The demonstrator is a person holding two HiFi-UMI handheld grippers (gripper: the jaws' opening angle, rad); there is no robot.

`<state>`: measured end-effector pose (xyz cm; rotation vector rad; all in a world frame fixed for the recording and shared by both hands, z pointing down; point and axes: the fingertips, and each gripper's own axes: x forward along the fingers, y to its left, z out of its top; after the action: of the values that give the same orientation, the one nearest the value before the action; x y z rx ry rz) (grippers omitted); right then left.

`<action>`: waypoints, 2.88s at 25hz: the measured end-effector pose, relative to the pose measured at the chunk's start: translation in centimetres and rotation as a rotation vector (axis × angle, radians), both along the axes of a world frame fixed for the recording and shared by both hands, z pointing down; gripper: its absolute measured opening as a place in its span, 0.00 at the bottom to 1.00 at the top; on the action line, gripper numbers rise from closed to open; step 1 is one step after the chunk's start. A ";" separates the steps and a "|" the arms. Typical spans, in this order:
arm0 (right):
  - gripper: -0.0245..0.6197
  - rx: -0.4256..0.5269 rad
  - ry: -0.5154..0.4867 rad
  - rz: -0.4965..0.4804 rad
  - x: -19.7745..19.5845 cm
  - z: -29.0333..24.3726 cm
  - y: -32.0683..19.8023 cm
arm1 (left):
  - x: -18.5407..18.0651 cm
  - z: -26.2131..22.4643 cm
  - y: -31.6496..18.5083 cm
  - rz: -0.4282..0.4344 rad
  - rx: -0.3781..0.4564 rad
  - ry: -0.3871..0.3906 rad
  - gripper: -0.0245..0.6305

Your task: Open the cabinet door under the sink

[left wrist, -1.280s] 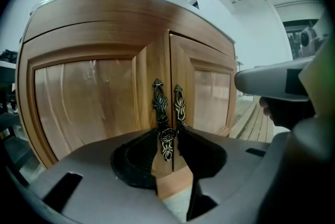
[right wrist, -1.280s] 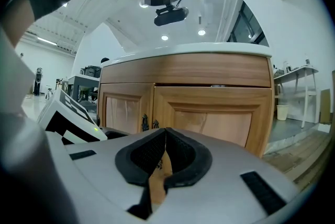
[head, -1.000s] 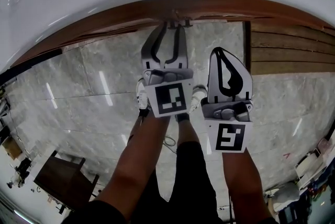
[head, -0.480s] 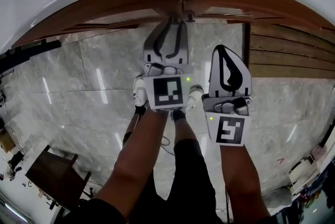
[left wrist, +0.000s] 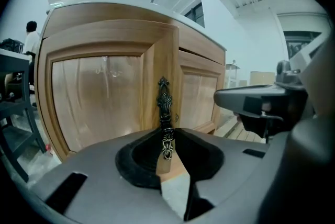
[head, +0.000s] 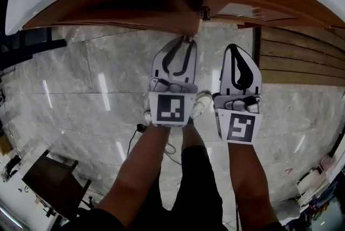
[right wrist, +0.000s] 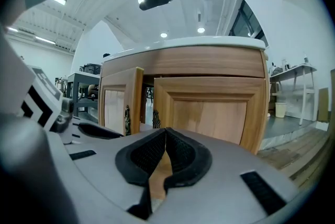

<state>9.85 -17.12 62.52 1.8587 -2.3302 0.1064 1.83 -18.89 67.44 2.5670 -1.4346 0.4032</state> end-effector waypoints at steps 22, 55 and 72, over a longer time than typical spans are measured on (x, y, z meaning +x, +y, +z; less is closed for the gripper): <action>0.08 0.050 0.061 0.079 -6.1 -2.8 7.6 | -7.1 0.0 11.3 0.346 -0.019 -0.025 0.18; 0.08 0.031 0.087 -0.157 -15.9 -3.0 9.8 | -24.7 0.4 16.8 0.174 -0.036 -0.110 0.16; 0.08 -0.007 0.024 -0.148 -12.4 -4.1 9.2 | -17.2 -1.5 23.2 0.079 -0.158 -0.008 0.07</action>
<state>-2.59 -7.89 58.43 1.6684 -2.4372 0.0733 -15.33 4.29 65.91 2.5033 -1.2526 0.5166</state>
